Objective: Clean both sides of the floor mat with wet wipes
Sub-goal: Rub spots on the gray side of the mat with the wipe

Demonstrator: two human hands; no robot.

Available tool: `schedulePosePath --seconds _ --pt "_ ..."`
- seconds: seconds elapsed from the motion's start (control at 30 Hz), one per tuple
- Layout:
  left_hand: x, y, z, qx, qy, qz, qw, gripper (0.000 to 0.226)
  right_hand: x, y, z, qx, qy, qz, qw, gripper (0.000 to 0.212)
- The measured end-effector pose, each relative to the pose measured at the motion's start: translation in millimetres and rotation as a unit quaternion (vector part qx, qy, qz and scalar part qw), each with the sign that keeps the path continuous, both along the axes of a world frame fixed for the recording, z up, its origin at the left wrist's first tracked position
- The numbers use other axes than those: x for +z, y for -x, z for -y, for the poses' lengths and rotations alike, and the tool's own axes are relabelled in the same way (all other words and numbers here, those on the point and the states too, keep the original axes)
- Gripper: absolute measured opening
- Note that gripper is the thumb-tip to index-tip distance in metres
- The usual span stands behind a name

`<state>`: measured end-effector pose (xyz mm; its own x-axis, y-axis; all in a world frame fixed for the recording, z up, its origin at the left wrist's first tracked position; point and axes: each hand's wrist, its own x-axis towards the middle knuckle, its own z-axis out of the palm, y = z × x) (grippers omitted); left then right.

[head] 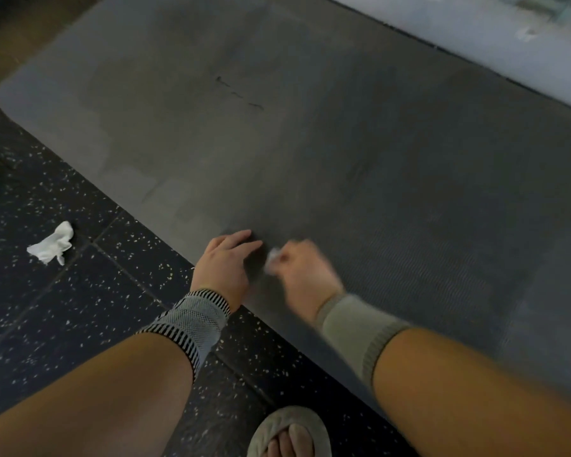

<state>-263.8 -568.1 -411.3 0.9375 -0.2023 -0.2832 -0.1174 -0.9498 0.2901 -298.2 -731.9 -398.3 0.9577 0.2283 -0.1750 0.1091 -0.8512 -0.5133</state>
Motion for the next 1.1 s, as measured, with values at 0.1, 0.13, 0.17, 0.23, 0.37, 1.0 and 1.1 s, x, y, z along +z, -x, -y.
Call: schedulePosePath --seconds 0.1,0.13,0.17,0.23,0.37,1.0,1.1 --pt "-1.1 -1.6 -2.9 -0.028 -0.023 -0.018 0.999 0.061 11.5 24.8 -19.1 0.284 -0.039 0.031 0.957 0.021" --pt "-1.8 -0.5 -5.8 -0.056 -0.043 -0.021 0.997 0.063 7.0 12.6 -4.1 0.284 -0.026 0.065 0.956 0.012" --pt "-2.4 2.0 -9.2 -0.072 -0.053 -0.022 0.996 0.066 4.7 -2.3 13.5 0.228 -0.008 0.093 0.969 0.008" --pt "-0.5 8.8 -13.1 -0.061 -0.057 -0.030 0.996 0.072 1.4 -34.1 50.4 -0.020 0.026 0.072 0.997 0.012" --pt "0.9 10.9 -7.4 -0.049 -0.076 -0.031 0.995 0.069 -2.2 -16.7 15.3 0.054 0.054 0.026 0.997 0.029" --pt "-3.3 -2.3 17.1 -0.015 -0.029 0.029 0.999 0.055 9.4 -58.5 74.0 0.039 0.051 0.095 0.993 0.020" --pt "-2.7 -12.7 26.1 -0.027 -0.060 0.016 0.998 0.053 2.3 -65.6 75.6 -0.104 0.091 0.034 0.990 0.028"
